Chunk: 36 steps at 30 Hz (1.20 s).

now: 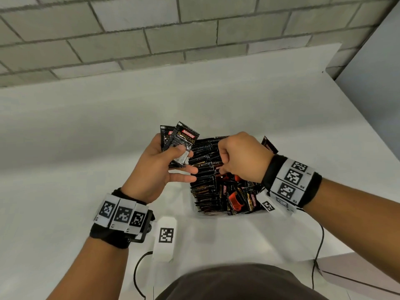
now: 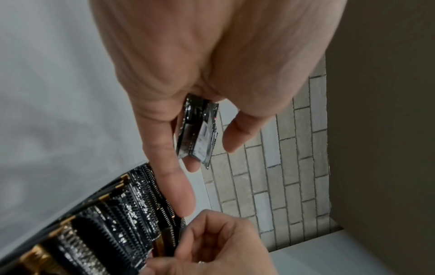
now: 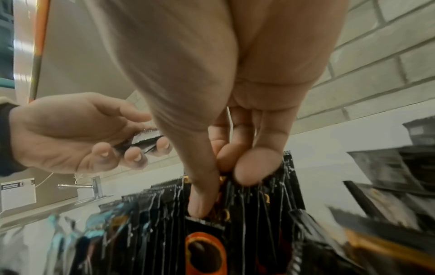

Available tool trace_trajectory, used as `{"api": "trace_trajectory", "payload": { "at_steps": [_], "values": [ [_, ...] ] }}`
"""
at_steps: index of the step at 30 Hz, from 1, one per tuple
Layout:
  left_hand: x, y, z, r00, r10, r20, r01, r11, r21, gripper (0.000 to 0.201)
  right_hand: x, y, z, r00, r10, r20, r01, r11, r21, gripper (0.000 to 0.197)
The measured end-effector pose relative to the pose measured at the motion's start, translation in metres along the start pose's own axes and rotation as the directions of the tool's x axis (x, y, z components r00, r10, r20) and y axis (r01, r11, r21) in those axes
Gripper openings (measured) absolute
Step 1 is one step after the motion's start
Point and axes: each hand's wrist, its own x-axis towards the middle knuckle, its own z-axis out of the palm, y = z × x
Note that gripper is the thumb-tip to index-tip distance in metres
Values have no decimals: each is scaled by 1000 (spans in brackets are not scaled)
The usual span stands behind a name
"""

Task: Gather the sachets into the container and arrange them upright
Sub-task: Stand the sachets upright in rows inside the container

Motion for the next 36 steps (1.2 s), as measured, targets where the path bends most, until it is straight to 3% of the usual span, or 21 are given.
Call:
{"api": "trace_trajectory", "payload": {
  "at_steps": [5,10,13,16,19,24,29,32,34,36],
  "values": [
    [2,0,-2,1000,-3,8,3,1000,2,26,0,6,-6,999,23,27,-23,1000,19,16],
    [3,-1,1,995,15,102,-26,994,108,38,-6,8,-31,994,9,-110,17,974,227,3],
    [1,-1,9,978,22,209,-42,995,95,42,-10,3,-38,977,16,-215,91,874,477,19],
    [2,-3,16,963,35,266,-45,998,34,47,-13,-1,-35,973,14,-229,122,816,566,21],
    [3,-4,19,967,46,252,-50,999,11,49,-15,5,-32,968,28,-249,140,763,631,11],
    [2,-3,11,962,-48,268,85,988,-129,57,-22,15,-42,918,-16,-395,304,667,680,10],
    [2,-3,10,961,-44,275,81,989,-126,42,-31,14,-46,920,-111,-377,371,558,742,13],
    [3,-5,12,969,-39,245,88,978,-190,48,-30,13,-43,925,-139,-353,376,465,802,17],
    [3,-3,13,975,-25,222,72,976,-204,54,-29,15,-43,933,-122,-338,356,447,821,21],
    [1,-1,14,982,4,190,25,988,-151,56,-30,16,-43,937,-105,-333,340,495,800,15]
  ]
}}
